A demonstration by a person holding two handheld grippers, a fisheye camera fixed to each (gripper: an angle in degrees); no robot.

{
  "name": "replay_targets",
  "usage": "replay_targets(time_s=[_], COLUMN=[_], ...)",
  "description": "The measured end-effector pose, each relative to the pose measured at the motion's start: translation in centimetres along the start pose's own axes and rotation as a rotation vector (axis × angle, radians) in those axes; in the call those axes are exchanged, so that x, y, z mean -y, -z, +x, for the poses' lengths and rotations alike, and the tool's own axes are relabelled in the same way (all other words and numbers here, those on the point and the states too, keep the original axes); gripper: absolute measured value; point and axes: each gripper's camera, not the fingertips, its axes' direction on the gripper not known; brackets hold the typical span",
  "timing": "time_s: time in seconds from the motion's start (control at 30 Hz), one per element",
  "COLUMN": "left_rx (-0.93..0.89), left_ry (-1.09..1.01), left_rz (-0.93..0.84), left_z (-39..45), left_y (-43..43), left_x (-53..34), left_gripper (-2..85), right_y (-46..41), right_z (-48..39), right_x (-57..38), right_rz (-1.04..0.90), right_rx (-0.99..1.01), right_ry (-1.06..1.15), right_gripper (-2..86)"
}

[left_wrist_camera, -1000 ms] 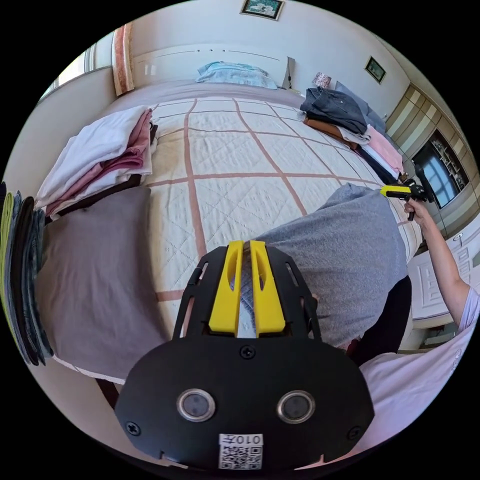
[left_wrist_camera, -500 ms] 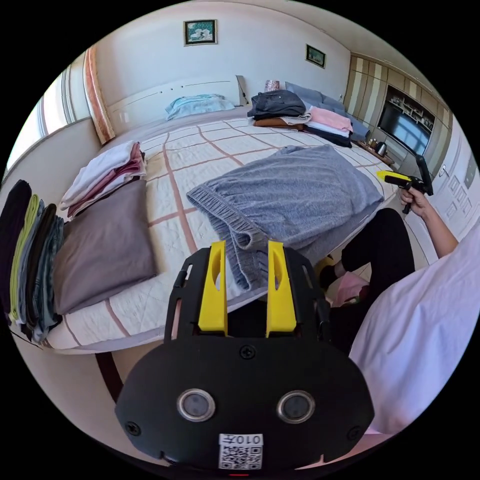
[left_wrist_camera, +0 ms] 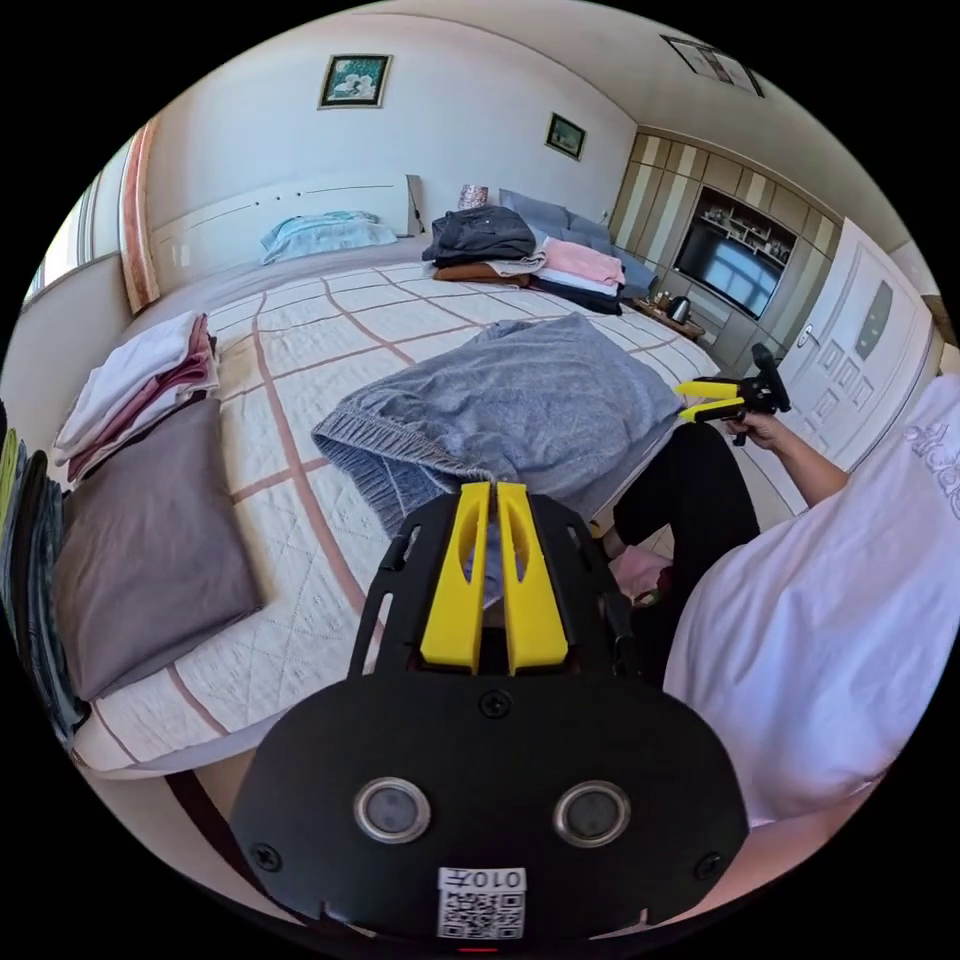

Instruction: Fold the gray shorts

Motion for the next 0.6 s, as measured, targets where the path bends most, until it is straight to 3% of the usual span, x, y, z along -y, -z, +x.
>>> replay_targets(time_s=[0.17, 0.37, 0.6], left_rx=[-0.15, -0.25, -0.285], left_ry=[0.091, 0.228, 0.217], left_rz=[-0.002, -0.054, -0.095], left_z=[-3.7, -8.5, -8.7], left_y=[3.1, 0.0, -2.5], left_x=[-0.9, -3.3, -4.5], left_gripper=[0.1, 0.1, 0.0], right_y=[0.7, 1.9, 1.6], right_z=[1.2, 2.9, 3.4], right_x=[0.2, -0.1, 0.1], right_rz=[-0.004, -0.003, -0.031], right_rx=[-0.023, -0.003, 0.021], right_ry=[-0.042, -0.033, -0.009], right_gripper=[4.0, 3.1, 3.0])
